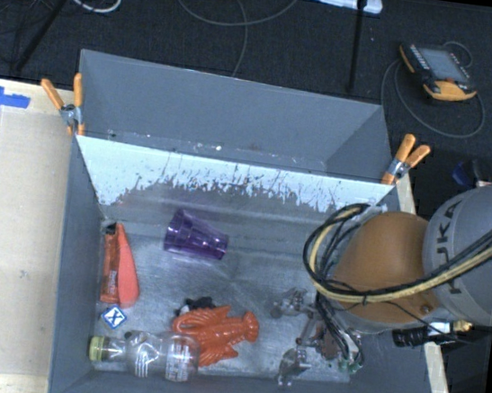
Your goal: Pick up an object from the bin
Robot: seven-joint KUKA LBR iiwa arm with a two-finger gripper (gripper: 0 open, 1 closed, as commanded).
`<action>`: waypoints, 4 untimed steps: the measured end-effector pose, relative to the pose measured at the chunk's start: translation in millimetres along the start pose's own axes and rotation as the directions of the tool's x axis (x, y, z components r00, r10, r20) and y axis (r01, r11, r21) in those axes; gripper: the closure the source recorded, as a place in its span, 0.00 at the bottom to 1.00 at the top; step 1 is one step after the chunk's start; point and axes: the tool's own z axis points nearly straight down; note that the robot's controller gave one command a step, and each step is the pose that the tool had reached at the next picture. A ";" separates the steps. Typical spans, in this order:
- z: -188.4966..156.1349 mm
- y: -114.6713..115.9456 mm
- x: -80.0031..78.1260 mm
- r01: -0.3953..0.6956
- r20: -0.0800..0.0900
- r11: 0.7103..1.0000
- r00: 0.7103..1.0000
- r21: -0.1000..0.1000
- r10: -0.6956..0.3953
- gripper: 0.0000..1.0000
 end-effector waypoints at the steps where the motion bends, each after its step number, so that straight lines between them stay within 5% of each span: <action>1: -8.9 -0.2 -1.4 0.221 0.001 0.975 0.975 0.000 -0.221 0.00; 2: -8.7 40.6 -2.6 0.128 0.001 0.992 0.992 0.002 -0.128 0.00; 3: 18.1 70.0 -13.5 0.295 0.002 0.955 0.955 -0.003 -0.295 0.00; 4: 35.1 77.2 -24.2 0.285 0.015 0.958 0.958 0.004 -0.285 1.00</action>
Offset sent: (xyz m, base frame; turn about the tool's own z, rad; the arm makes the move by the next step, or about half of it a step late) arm 0.0109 0.1938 0.0063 -0.0865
